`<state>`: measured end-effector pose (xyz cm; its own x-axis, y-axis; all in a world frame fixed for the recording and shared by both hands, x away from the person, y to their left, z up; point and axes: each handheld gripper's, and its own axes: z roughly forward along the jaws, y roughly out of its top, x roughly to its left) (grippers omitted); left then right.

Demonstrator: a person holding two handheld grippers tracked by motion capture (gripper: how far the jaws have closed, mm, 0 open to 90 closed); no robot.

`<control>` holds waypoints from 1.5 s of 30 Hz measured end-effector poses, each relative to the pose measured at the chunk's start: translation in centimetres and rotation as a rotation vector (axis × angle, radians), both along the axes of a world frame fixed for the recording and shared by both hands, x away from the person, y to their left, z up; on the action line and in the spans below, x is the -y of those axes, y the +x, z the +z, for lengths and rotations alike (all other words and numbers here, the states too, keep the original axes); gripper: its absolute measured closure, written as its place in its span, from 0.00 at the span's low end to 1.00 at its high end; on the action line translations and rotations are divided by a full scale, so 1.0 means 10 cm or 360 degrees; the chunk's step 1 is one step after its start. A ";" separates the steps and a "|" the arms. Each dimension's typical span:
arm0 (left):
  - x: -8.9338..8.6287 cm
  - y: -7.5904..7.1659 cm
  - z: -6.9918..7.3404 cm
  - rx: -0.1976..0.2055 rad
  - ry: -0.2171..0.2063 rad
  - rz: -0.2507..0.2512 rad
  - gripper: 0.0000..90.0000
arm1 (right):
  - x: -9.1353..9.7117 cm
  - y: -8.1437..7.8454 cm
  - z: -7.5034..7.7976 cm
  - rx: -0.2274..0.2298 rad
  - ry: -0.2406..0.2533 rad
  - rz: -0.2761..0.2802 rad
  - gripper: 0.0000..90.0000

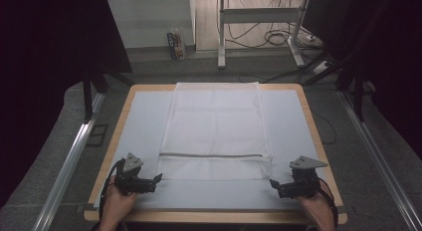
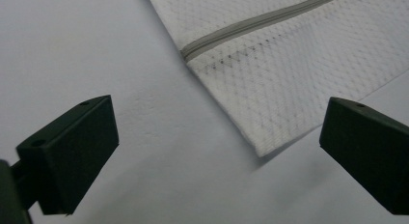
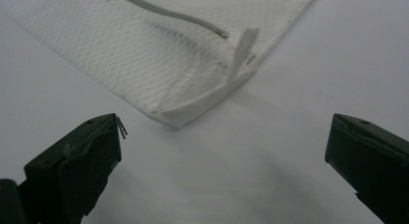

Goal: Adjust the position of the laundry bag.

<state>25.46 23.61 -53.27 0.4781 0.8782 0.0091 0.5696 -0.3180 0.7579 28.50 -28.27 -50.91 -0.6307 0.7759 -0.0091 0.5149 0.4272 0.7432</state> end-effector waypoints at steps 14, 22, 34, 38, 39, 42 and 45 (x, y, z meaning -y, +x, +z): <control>0.03 0.02 -0.03 -0.0099 -0.0067 -0.0070 0.02 | 0.00 0.05 -0.01 -0.0027 0.0046 0.0011 0.00; 0.02 0.02 0.00 -0.0102 -0.0075 -0.0050 0.04 | -0.07 0.06 -0.03 -0.0070 0.0004 0.0020 0.00; 0.03 0.04 0.00 -0.0140 -0.0110 -0.0067 0.11 | -0.11 0.08 0.00 -0.0111 0.0048 -0.0024 0.02; 0.06 0.05 0.00 -0.0145 -0.0102 -0.0088 0.16 | -0.10 0.07 0.04 -0.0097 0.0028 -0.0028 0.17; 0.07 0.06 0.00 -0.0142 -0.0087 -0.0092 0.16 | -0.11 0.07 0.04 -0.0097 0.0024 -0.0024 0.20; 0.08 0.08 0.00 -0.0136 -0.0076 -0.0096 0.18 | -0.13 0.08 0.04 -0.0102 0.0022 0.0015 0.29; 0.07 0.11 0.01 -0.0113 -0.0084 -0.0095 0.22 | -0.16 0.09 0.04 -0.0071 0.0006 0.0028 0.30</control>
<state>26.52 22.88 -53.17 0.5276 0.8464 -0.0724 0.6037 -0.3136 0.7329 29.43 -26.66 -50.48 -0.6440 0.7647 0.0224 0.5402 0.4338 0.7211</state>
